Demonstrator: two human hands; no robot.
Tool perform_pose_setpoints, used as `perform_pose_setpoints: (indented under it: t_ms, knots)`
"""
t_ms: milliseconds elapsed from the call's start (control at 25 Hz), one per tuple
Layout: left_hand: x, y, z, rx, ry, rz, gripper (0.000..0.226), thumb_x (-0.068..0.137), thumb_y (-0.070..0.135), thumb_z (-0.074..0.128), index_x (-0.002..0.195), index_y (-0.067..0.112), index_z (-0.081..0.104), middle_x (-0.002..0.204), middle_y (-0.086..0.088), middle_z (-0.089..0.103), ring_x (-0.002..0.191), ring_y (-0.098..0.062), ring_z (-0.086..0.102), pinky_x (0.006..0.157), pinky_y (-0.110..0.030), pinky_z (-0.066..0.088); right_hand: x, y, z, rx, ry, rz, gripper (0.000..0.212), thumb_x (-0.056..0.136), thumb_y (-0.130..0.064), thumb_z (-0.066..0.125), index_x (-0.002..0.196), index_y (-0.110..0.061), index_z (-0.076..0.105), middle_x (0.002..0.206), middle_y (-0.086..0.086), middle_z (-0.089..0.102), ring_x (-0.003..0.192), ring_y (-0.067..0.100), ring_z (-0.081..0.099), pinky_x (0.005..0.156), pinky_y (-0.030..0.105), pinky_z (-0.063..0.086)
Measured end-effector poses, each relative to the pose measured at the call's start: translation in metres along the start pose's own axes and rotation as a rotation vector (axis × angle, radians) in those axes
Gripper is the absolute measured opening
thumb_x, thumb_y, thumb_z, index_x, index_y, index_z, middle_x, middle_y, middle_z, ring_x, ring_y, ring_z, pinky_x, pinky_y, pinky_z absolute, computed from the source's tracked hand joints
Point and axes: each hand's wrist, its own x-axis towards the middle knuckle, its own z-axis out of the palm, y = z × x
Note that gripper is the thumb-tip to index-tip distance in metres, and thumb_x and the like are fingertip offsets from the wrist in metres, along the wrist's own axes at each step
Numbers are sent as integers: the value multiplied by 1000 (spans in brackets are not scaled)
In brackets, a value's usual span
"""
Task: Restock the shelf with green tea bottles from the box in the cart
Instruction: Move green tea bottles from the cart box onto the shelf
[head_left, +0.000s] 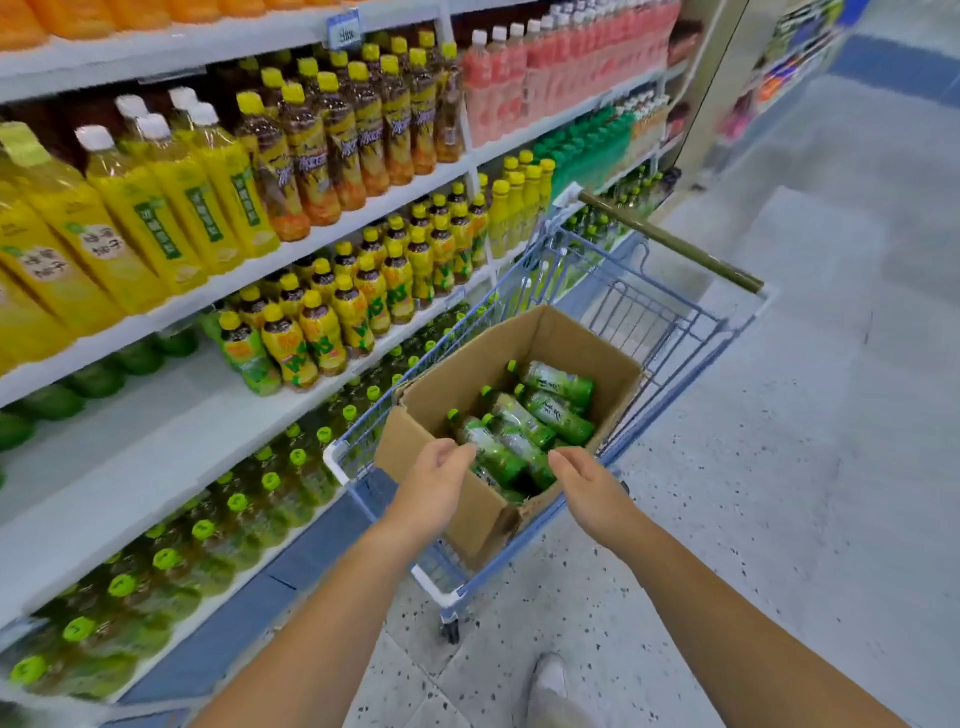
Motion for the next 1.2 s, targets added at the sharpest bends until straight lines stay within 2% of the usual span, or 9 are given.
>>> perform_pose_setpoints:
  t_ms: [240, 520, 640, 760, 840, 920, 1000, 1080, 1200]
  knots:
    - [52, 27, 68, -55, 136, -58, 56, 100, 53, 49, 148, 24, 41, 116, 20, 49, 96, 4, 48, 86, -30, 36, 80, 29, -58, -73, -146, 14, 51, 102, -56, 35, 141, -25, 46, 126, -8, 54, 111, 11, 49, 94, 32, 37]
    - [126, 17, 98, -66, 202, -190, 59, 94, 66, 42, 140, 29, 45, 119, 19, 50, 104, -3, 50, 88, -30, 35, 181, 33, -94, -206, -240, 23, 57, 103, -54, 36, 148, -20, 41, 140, 1, 53, 126, 21, 50, 100, 37, 40]
    - [173, 7, 100, -55, 204, -244, 58, 85, 74, 37, 123, 32, 52, 119, 14, 55, 102, -2, 53, 83, -29, 41, 226, 34, -100, -285, -233, 39, 56, 102, -55, 36, 142, -18, 45, 122, 2, 62, 108, 19, 58, 82, 35, 41]
    - [221, -8, 100, -33, 199, -325, 77, 87, 72, 38, 144, 21, 45, 135, 2, 54, 119, -19, 53, 100, -43, 41, 269, 40, -101, -382, -224, 34, 49, 102, -54, 38, 131, -16, 50, 96, -3, 61, 81, 11, 56, 68, 34, 42]
    - [249, -17, 101, 13, 208, -371, 80, 92, 68, 38, 147, 10, 43, 111, 3, 63, 92, -8, 60, 81, -36, 44, 300, 48, -100, -432, -246, 25, 47, 102, -52, 40, 123, -12, 53, 101, 1, 63, 87, 20, 59, 76, 39, 47]
    - [269, -26, 101, 71, 235, -420, 75, 96, 61, 40, 148, 8, 42, 86, 12, 57, 63, 1, 50, 63, -29, 36, 328, 56, -98, -471, -282, 33, 57, 102, -51, 40, 140, -8, 45, 126, 6, 61, 110, 24, 58, 88, 38, 44]
    - [286, -38, 105, 98, 266, -476, 70, 98, 56, 43, 153, 14, 36, 83, 16, 49, 63, 4, 40, 60, -26, 33, 358, 67, -96, -497, -304, 40, 65, 101, -52, 42, 148, -8, 38, 137, 10, 55, 116, 24, 55, 87, 35, 40]
    - [299, -48, 109, 88, 265, -518, 71, 99, 52, 45, 156, 12, 30, 100, 10, 59, 70, -1, 48, 64, -26, 39, 386, 76, -93, -513, -302, 52, 59, 98, -52, 46, 140, -11, 45, 127, 8, 59, 101, 20, 54, 79, 33, 37]
    - [318, -68, 117, 123, 333, -594, 78, 98, 49, 52, 157, 8, 22, 152, -14, 41, 120, -31, 57, 98, -42, 47, 426, 87, -82, -567, -335, -2, 44, 96, -49, 51, 124, -14, 52, 114, 7, 63, 87, 18, 57, 68, 33, 40]
